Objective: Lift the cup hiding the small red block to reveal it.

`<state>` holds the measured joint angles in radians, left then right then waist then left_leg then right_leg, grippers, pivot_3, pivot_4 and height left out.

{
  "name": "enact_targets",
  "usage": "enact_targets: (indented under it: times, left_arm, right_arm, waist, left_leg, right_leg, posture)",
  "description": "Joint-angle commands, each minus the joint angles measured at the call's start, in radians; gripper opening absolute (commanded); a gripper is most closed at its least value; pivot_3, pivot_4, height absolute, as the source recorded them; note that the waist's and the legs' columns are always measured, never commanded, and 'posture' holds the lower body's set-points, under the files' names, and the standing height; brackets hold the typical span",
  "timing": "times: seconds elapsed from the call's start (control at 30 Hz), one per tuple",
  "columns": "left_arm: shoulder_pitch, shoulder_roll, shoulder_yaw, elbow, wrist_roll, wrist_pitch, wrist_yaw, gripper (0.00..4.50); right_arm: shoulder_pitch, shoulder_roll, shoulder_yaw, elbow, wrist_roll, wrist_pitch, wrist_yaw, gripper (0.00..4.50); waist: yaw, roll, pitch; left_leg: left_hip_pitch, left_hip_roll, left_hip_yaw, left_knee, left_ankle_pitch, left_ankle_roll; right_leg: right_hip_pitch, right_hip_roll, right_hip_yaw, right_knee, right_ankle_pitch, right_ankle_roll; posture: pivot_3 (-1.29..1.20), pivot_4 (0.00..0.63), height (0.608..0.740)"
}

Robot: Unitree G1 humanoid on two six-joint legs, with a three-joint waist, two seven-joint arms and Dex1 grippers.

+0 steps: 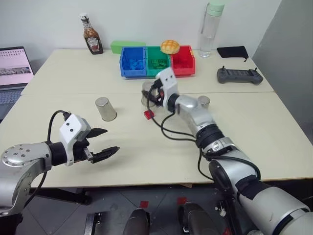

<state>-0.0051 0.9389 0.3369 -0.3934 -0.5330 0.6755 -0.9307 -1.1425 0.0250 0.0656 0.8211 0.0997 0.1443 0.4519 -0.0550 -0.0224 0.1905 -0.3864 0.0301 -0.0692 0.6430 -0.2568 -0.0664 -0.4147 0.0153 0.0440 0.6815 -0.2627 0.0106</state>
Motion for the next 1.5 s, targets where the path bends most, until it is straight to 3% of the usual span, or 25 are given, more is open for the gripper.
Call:
enact_targets:
  times: [0.03,0.2,0.5,0.57,0.73,0.9,1.03,1.2,1.37,1.5]
  left_arm:
    - [-0.001,0.012,0.019,-0.03,-0.018,0.004,-0.004,4.5]
    - [-0.027,0.013,-0.005,-0.013,-0.012,-0.001,-0.008,4.5]
    - [-0.059,0.017,-0.033,0.001,-0.001,-0.009,-0.015,4.5]
    - [-0.057,0.019,-0.029,0.001,0.001,-0.009,-0.017,4.5]
    - [-0.051,0.018,-0.021,0.001,0.007,-0.008,-0.018,4.5]
    - [-0.041,0.01,-0.002,0.0,0.002,-0.005,-0.01,4.5]
    - [-0.02,0.014,0.037,0.0,0.006,-0.016,-0.009,4.5]
    - [0.022,0.017,0.101,0.02,0.029,-0.062,-0.009,4.5]
    - [0.034,0.013,0.1,0.037,0.046,-0.097,-0.013,4.5]
    - [0.022,0.009,0.083,0.059,0.057,-0.125,-0.017,4.5]
  right_arm:
    - [0.114,-0.095,0.039,-0.256,-0.064,0.103,-0.011,2.52]
    - [0.201,-0.131,0.039,-0.343,-0.058,0.237,-0.015,2.52]
    - [0.183,-0.106,0.019,-0.212,-0.064,0.261,-0.068,2.52]
    - [0.175,-0.103,0.006,-0.212,-0.05,0.261,-0.067,3.22]
    - [0.153,-0.098,-0.049,-0.295,0.005,0.271,-0.071,4.42]
    - [0.193,-0.127,-0.054,-0.572,0.039,0.262,-0.038,4.42]
    - [0.318,-0.218,-0.025,-0.865,0.121,0.344,0.098,4.42]
    - [0.601,-0.445,-0.01,-1.21,0.245,0.482,0.275,4.42]
    - [0.751,-0.585,-0.048,-1.316,0.306,0.581,0.312,4.42]
    - [0.787,-0.628,-0.093,-1.331,0.337,0.629,0.286,4.42]
  waist:
    - [0.003,0.0,0.0]
    - [0.001,0.0,0.0]
    - [-0.012,0.0,0.0]
    - [-0.011,0.0,0.0]
    - [-0.009,0.0,0.0]
    - [-0.007,0.0,0.0]
    - [0.0,0.0,0.0]
    - [0.023,0.0,0.0]
    - [0.018,0.0,0.0]
    - [0.014,0.0,0.0]
  left_leg:
    - [0.0,0.0,0.0,0.0,0.0,0.0]
    - [-0.001,0.0,0.0,0.0,0.0,0.0]
    - [-0.001,0.0,0.003,0.0,0.0,0.0]
    - [-0.001,0.0,0.003,0.0,0.0,0.0]
    - [-0.004,0.0,0.002,0.0,0.0,0.0]
    - [-0.008,0.0,0.001,0.0,0.0,0.0]
    - [-0.01,0.0,-0.001,0.0,0.0,0.0]
    - [-0.011,-0.001,-0.002,0.001,0.0,0.0]
    - [-0.009,-0.001,-0.001,0.002,0.0,0.0]
    - [-0.003,0.0,0.001,0.002,0.001,0.001]
  right_leg:
    - [0.0,0.0,0.0,0.0,0.0,0.0]
    - [0.0,-0.001,0.0,0.0,0.0,0.0]
    - [-0.004,0.001,0.002,0.002,0.0,0.0]
    - [-0.004,0.001,0.003,0.002,0.0,0.0]
    - [-0.005,0.0,0.002,0.002,0.0,0.0]
    - [-0.008,0.0,0.001,0.001,0.0,0.0]
    - [-0.009,0.0,-0.001,0.001,0.0,0.0]
    - [-0.007,-0.002,-0.002,-0.001,0.0,0.0]
    - [-0.006,-0.001,-0.001,-0.001,-0.003,0.004]
    - [-0.003,0.0,0.0,0.001,-0.002,0.005]
  posture:
    - [0.0,0.15,0.74]
    - [0.0,0.15,0.74]
    - [0.0,0.15,0.74]
    - [0.0,0.15,0.74]
    - [0.0,0.15,0.74]
    - [0.0,0.15,0.74]
    - [0.0,0.15,0.74]
    - [0.0,0.15,0.74]
    - [0.0,0.15,0.74]
    - [0.0,0.15,0.74]
